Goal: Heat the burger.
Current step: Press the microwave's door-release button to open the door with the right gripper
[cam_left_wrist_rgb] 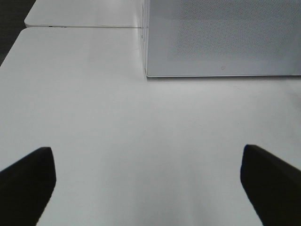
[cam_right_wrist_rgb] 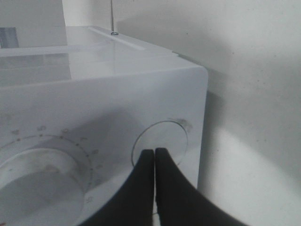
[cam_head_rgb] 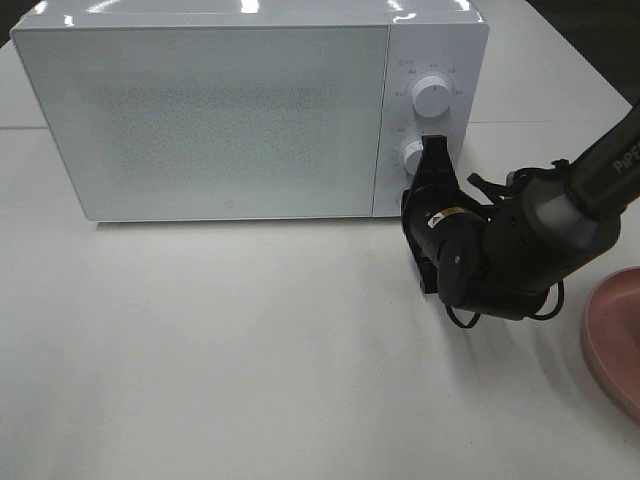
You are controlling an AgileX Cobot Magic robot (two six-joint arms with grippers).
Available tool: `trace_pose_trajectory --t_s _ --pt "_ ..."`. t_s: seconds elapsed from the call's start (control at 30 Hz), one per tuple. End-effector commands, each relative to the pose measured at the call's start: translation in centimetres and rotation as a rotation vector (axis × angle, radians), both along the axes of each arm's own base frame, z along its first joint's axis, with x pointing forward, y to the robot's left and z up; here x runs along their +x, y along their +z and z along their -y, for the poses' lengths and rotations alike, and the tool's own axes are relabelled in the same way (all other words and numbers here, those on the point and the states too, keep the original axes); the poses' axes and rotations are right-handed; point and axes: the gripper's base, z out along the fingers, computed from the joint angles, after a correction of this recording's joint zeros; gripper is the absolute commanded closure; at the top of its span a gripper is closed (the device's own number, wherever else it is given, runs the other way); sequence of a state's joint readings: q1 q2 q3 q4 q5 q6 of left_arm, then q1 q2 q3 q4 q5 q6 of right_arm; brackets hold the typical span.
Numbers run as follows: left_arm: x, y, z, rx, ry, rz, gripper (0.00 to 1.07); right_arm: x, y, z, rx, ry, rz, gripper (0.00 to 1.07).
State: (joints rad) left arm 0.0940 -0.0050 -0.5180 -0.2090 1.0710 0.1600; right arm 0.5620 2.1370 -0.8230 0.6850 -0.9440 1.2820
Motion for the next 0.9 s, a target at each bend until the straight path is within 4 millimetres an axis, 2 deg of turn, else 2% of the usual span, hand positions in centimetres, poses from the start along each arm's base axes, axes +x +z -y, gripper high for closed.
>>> trace_pose_trajectory --t_s 0.03,0.47,0.9 --pt "-0.2 -0.1 0.1 -0.01 0.0 0.012 0.06 0.8 -0.1 -0.3 0.001 0.002 0.015 1.07" --pt "-0.2 -0.1 0.1 -0.01 0.0 0.012 0.06 2.1 0.2 0.5 -0.007 -0.038 0.04 1.07" --pt "-0.2 -0.1 0.1 -0.01 0.0 0.012 0.06 4.3 3.4 0.0 0.061 -0.126 0.286 1.07"
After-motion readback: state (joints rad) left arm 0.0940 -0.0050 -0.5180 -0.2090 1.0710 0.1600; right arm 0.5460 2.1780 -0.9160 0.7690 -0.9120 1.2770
